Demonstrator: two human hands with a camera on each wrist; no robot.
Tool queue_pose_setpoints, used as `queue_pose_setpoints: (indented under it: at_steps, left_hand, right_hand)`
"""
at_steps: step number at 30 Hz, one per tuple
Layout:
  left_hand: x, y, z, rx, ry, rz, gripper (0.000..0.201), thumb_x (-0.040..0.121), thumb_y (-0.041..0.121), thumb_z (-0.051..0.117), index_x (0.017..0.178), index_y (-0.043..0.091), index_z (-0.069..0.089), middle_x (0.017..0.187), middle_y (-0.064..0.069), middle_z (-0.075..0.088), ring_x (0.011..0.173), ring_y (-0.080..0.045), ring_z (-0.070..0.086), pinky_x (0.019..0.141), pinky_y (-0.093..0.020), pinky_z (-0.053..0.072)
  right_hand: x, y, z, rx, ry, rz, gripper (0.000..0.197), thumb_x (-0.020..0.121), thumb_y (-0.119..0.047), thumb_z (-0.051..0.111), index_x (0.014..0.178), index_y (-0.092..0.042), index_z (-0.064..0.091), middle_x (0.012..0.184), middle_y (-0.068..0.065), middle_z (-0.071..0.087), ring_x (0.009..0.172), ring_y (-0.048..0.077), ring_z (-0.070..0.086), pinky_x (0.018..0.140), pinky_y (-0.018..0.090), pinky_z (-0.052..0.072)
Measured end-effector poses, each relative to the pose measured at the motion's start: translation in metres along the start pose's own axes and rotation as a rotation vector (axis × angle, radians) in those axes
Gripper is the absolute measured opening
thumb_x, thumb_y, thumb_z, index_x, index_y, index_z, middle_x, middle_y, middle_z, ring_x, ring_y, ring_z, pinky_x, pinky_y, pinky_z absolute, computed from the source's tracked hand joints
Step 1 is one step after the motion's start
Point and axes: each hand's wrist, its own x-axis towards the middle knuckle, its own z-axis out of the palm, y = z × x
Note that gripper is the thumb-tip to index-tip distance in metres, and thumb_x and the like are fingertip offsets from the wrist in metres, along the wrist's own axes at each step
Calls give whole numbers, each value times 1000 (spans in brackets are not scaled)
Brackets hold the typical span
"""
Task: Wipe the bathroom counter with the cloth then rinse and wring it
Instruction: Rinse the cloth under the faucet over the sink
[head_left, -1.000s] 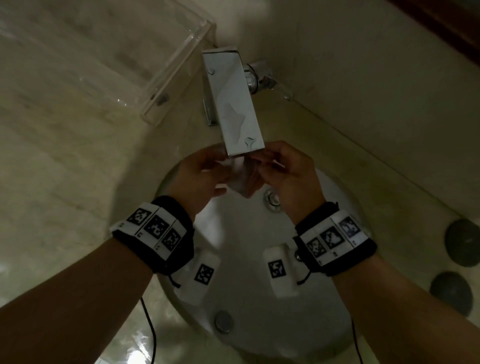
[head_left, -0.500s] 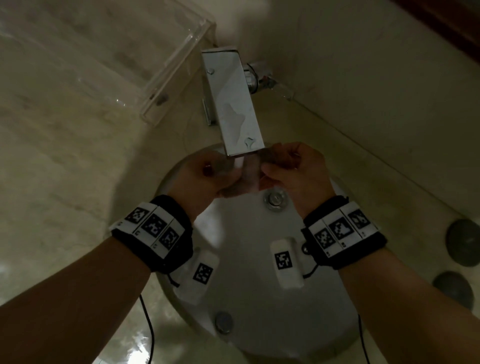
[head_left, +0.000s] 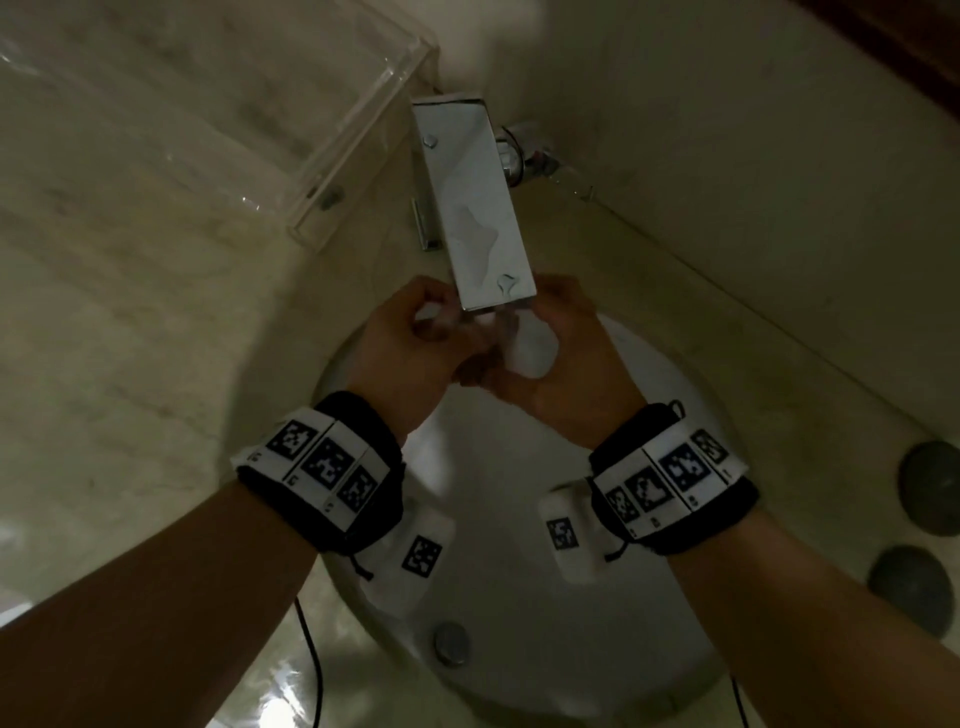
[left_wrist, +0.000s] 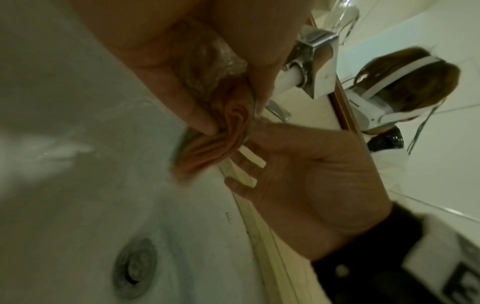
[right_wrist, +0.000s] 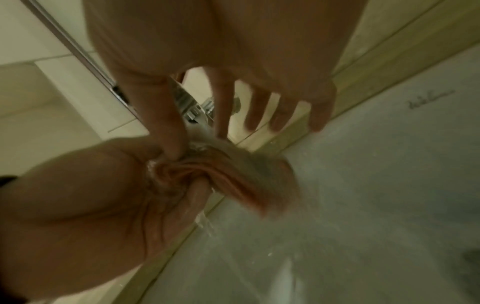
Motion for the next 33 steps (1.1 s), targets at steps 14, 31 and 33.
queue_pose_setpoints:
  at_steps: [14, 31, 33]
  left_hand:
    - [7, -9, 0, 28, 32, -107, 19, 96, 18, 53, 114, 15, 61, 94, -12, 65, 64, -18, 65, 64, -34, 57]
    - [5, -8, 1, -202, -124, -144, 32, 101, 12, 35, 116, 6, 62, 100, -16, 74, 92, -38, 70, 83, -53, 56]
    - [6, -9, 1, -209, -167, -98, 34, 98, 19, 44, 121, -2, 57, 90, -11, 74, 79, -29, 71, 75, -48, 57]
  right_hand:
    - [8, 0, -7, 406, 95, 188, 22, 90, 6, 59, 109, -2, 65, 95, 8, 70, 89, 14, 69, 81, 31, 58]
    - [7, 7, -6, 89, -30, 251, 26, 87, -26, 66, 111, -19, 61, 110, 5, 64, 84, 15, 66, 64, 26, 53]
    - [8, 10, -6, 62, -11, 241, 21, 88, -18, 62, 109, -15, 65, 100, 4, 68, 71, 12, 64, 62, 27, 50]
